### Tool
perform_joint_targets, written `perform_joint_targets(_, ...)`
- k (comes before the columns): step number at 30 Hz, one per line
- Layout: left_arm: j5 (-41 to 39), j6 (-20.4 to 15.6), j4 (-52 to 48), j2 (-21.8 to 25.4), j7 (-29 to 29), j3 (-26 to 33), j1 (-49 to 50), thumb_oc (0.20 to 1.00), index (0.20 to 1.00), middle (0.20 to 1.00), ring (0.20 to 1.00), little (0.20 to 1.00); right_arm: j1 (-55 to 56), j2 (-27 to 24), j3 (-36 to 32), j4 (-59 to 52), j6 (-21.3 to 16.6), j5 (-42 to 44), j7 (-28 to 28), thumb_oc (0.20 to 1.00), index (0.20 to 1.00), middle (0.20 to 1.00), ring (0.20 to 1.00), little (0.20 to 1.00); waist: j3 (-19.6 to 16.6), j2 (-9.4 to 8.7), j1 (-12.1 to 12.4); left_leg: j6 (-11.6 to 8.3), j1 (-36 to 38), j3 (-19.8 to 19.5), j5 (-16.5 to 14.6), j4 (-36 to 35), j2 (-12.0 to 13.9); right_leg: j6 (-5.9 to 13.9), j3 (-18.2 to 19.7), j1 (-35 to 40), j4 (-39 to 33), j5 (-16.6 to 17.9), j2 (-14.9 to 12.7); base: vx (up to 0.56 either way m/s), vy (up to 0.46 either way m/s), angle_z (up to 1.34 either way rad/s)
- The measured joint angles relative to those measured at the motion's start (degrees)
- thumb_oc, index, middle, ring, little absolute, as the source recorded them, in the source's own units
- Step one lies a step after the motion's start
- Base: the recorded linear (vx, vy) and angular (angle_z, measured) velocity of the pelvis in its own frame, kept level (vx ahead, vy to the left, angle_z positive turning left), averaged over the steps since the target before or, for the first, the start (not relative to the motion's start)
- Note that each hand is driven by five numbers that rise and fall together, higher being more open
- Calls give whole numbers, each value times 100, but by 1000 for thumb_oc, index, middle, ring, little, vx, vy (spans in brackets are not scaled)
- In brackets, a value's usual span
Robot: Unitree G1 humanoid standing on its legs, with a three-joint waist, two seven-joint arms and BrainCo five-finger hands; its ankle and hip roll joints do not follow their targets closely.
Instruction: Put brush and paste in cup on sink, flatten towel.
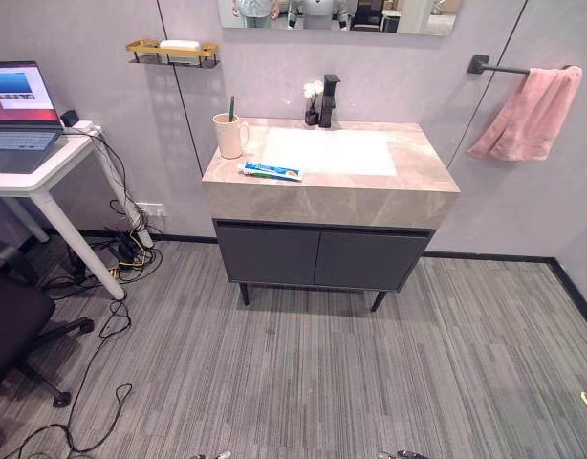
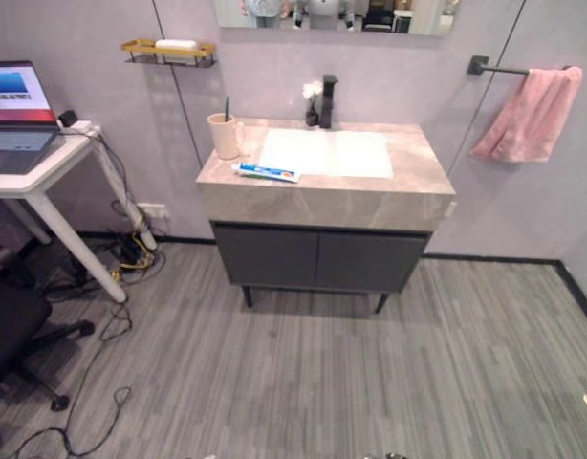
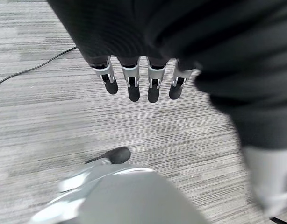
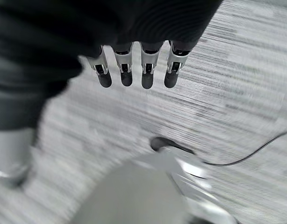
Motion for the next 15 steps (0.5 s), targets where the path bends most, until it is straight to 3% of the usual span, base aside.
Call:
perform_joint_targets(7, 3, -4, 58, -10, -5, -9, -117, 1000, 1000, 1000, 1000, 1000, -12, 3, 8, 96, -1, 129, 29, 1000, 1000, 1000, 1000, 1000, 41, 119, -15, -8, 198, 26, 4, -149, 19, -1, 17, 451, -656, 319, 53, 0, 0, -1)
perform_joint_targets(15, 120, 7, 34, -9, 29, -21, -141, 1000, 1000, 1000, 1000, 1000, -98, -18, 457, -45, -1, -340, -22, 1000, 1000, 1000, 1000, 1000, 59, 100, -17, -35, 232, 132, 22, -212, 39, 3, 91, 474, -778, 399, 78, 1, -4, -6)
